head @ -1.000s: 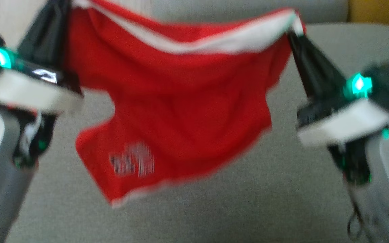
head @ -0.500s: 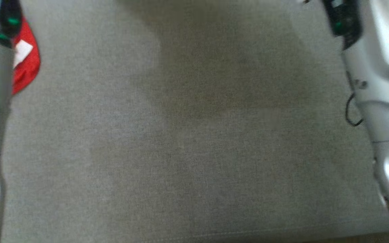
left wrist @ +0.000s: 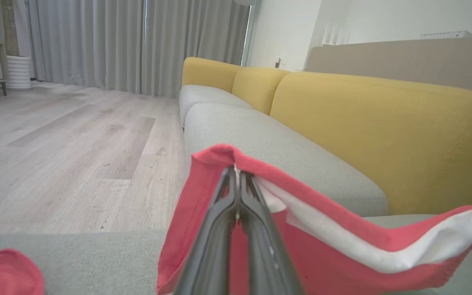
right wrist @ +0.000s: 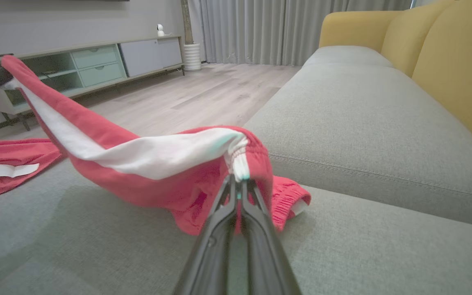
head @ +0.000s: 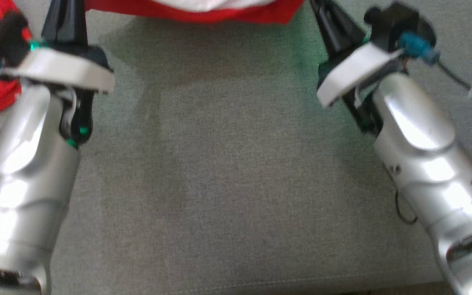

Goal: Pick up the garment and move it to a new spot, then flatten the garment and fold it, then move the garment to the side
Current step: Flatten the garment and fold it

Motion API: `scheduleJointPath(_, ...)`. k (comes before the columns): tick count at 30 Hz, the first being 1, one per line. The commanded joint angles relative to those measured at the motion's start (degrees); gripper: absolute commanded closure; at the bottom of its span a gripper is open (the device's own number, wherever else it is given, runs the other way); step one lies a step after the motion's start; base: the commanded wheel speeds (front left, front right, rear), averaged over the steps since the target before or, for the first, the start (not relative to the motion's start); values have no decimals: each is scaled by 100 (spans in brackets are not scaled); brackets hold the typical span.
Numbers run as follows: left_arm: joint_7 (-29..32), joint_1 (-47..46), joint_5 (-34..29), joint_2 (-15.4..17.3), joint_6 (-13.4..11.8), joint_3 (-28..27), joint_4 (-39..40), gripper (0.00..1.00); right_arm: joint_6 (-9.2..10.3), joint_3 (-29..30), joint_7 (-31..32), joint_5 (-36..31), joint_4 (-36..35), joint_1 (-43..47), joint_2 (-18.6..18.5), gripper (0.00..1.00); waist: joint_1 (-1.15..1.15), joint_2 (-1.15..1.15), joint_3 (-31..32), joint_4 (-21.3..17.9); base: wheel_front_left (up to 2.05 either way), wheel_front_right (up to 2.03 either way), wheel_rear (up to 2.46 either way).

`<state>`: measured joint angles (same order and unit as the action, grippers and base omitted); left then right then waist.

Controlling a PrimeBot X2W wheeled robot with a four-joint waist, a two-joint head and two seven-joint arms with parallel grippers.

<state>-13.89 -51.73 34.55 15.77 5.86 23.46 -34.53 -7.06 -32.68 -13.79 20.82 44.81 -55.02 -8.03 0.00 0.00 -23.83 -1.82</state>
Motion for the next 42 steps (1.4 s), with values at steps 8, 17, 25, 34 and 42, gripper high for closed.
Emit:
scheduleJointPath(8,-108,1391,-82,197,-43,-790,1572,100,-43,124,-118,173,-1504,1510,-247,100,0,0,526,-23,0,0,0)
scheduleJointPath(17,-107,3717,-330,121,-413,-967,3533,100,-43,628,168,-5,-3454,3764,-469,100,0,0,1342,42,0,0,0)
scheduleJointPath(25,295,5325,-354,289,-948,-916,5137,100,-43,1272,1147,-334,-5301,5566,-432,100,0,0,1599,-39,0,0,0)
scheduleJointPath(34,512,4913,-270,413,-767,-859,4504,100,-43,1299,1691,-84,-5284,5689,-291,100,0,0,1393,-31,0,0,0)
scheduleJointPath(42,948,3036,-343,304,-276,-495,2682,100,-43,1309,1597,187,-4356,4697,-33,100,0,0,1040,-94,0,0,0)
